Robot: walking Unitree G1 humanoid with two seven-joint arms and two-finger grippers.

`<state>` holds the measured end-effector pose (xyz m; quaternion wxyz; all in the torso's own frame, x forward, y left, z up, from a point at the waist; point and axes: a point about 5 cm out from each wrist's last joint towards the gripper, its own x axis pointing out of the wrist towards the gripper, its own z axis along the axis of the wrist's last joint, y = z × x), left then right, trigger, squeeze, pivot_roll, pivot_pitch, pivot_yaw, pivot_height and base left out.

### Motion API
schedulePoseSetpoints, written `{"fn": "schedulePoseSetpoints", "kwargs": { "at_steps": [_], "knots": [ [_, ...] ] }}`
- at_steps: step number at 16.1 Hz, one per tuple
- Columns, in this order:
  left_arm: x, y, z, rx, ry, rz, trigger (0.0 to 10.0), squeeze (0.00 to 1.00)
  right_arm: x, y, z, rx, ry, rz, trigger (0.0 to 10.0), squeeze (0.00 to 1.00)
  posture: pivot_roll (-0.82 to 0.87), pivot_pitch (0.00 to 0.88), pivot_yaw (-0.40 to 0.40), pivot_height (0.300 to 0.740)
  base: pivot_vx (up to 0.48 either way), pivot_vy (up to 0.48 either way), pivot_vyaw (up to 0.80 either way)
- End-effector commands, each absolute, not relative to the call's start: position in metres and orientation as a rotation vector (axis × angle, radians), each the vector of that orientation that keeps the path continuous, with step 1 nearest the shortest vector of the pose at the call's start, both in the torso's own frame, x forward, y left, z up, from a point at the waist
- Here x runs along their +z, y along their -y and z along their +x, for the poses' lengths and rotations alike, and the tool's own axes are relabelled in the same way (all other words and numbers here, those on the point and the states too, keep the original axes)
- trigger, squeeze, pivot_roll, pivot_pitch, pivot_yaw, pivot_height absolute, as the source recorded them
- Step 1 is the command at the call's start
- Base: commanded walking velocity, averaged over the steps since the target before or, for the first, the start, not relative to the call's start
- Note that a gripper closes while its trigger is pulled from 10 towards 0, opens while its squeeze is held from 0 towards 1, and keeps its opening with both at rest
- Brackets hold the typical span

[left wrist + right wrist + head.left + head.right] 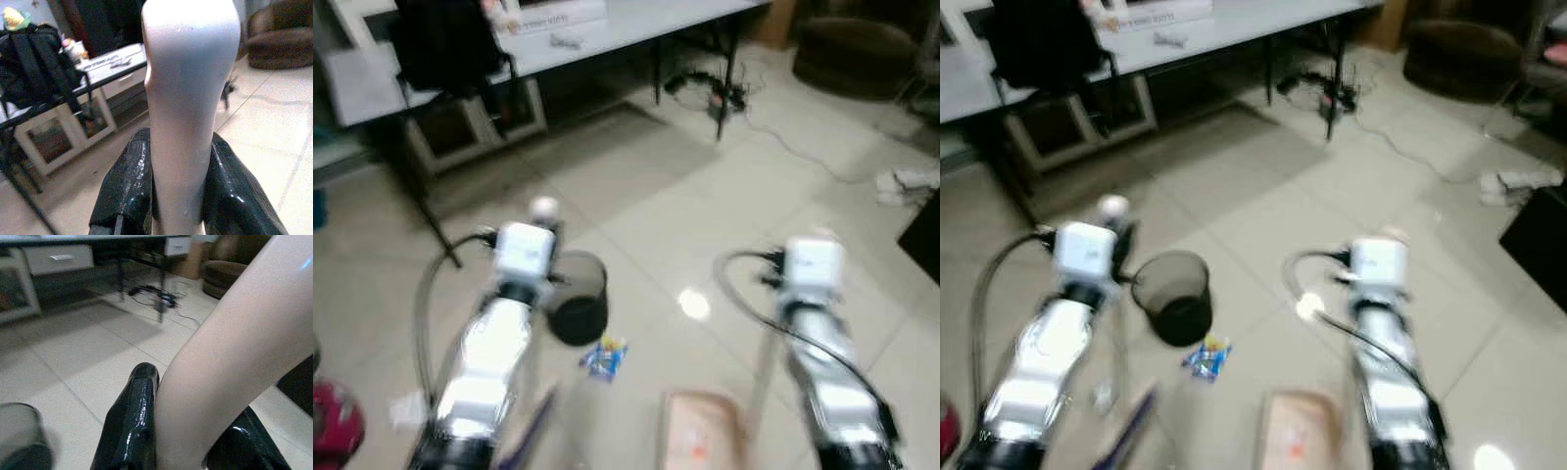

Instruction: Sweep floor

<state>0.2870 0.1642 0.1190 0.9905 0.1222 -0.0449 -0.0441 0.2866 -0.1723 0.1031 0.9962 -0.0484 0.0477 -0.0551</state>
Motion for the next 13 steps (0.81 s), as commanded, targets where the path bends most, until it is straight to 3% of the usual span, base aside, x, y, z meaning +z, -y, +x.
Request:
{"fn": "schedulePoseSetpoints", "kwargs": {
  "at_steps": [1, 4, 6, 13],
  "knots": [
    [0.122, -0.161, 0.287, -0.094, 0.108, 0.268, 10.0, 0.00, 0.107, 0.181, 0.287, -0.130, -0.071, -0.096, 10.0, 0.00, -0.05, 0.003, 0.081, 0.740, 0.375, 0.000, 0.00],
    [0.118, -0.169, 0.280, -0.080, 0.090, 0.290, 10.0, 0.00, 0.105, 0.183, 0.288, -0.123, -0.084, -0.147, 10.0, 0.00, -0.04, 0.000, 0.078, 0.740, 0.376, 0.000, 0.00],
    [0.117, -0.171, 0.280, -0.074, 0.086, 0.290, 10.0, 0.00, 0.105, 0.185, 0.289, -0.150, -0.079, -0.158, 10.0, 0.00, -0.04, 0.000, 0.078, 0.740, 0.373, 0.000, 0.80],
    [0.113, -0.159, 0.285, -0.092, 0.081, 0.263, 10.0, 0.00, 0.110, 0.202, 0.291, -0.237, -0.040, -0.189, 10.0, 0.00, -0.06, 0.008, 0.082, 0.740, 0.374, 0.000, 0.00]
  ]
}}
